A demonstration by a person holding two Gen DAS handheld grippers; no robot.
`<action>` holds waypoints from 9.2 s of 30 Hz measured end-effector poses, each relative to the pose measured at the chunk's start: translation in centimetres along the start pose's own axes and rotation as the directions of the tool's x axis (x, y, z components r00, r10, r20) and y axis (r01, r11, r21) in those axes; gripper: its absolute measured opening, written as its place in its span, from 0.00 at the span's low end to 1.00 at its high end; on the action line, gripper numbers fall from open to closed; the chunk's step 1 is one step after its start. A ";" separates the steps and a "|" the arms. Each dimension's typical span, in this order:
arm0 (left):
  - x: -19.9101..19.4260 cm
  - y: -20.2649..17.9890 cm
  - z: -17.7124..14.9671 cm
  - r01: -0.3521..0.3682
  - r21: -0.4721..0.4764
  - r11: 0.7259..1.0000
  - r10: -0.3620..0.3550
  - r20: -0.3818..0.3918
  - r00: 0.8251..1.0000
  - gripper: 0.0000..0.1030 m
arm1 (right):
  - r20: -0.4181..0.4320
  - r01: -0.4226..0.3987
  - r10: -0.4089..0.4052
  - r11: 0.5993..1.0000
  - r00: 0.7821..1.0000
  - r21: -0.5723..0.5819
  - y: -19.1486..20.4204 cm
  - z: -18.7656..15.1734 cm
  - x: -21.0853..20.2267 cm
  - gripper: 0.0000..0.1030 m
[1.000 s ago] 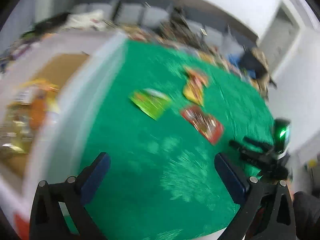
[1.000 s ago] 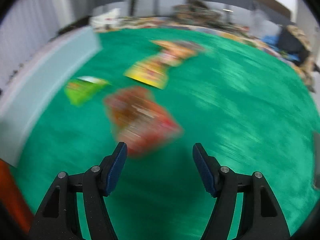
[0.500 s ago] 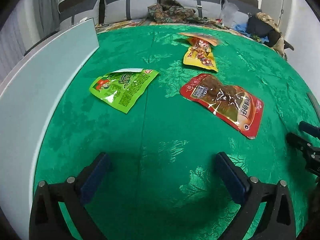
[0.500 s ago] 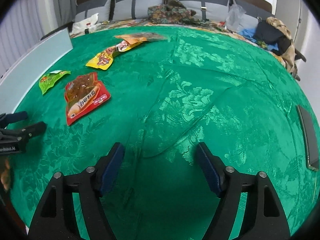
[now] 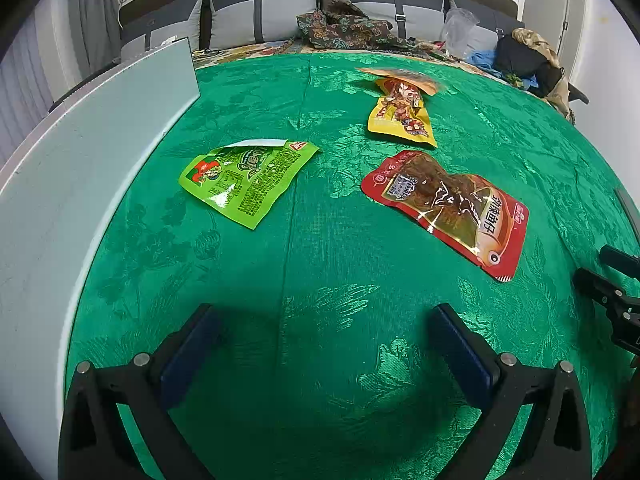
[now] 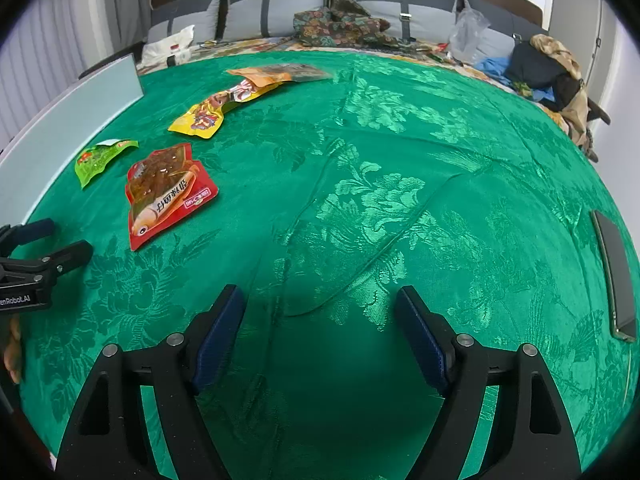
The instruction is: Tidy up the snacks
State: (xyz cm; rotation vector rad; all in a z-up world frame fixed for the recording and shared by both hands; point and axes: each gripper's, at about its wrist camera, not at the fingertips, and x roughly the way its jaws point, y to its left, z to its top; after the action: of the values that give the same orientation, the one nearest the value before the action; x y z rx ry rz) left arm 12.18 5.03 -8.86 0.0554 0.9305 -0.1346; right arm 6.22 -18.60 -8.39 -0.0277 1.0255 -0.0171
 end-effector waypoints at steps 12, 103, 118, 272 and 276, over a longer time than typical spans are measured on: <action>-0.1 0.0 -0.1 0.000 0.000 1.000 0.000 0.000 1.000 1.00 | 0.001 -0.001 0.001 1.000 1.000 0.001 -0.1 0.0 0.0 0.80; 0.8 5.2 0.9 -0.045 -0.058 0.997 0.045 -0.009 0.999 1.00 | 0.003 -0.006 0.006 1.000 1.000 0.007 0.0 -0.2 0.0 0.81; 0.7 5.3 0.9 -0.045 -0.058 0.997 0.044 -0.010 0.999 1.00 | -0.034 -0.049 0.048 0.998 0.998 -0.046 0.2 1.2 0.5 0.82; 12.7 -7.4 20.5 0.118 0.072 0.990 -0.106 -0.158 0.982 0.51 | -0.002 0.101 -0.101 0.985 0.995 0.142 -5.9 0.6 -0.2 0.77; 10.9 -5.6 17.4 0.123 0.026 0.992 -0.118 -0.144 0.982 0.47 | -0.003 0.101 -0.101 0.985 0.995 0.142 -5.9 0.6 -0.2 0.77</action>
State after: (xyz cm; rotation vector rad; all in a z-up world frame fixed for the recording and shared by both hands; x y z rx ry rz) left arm 31.68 -3.35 -7.13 0.0409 1.0744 -0.2622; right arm 6.62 -24.52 -7.78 0.0500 1.0152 -0.1825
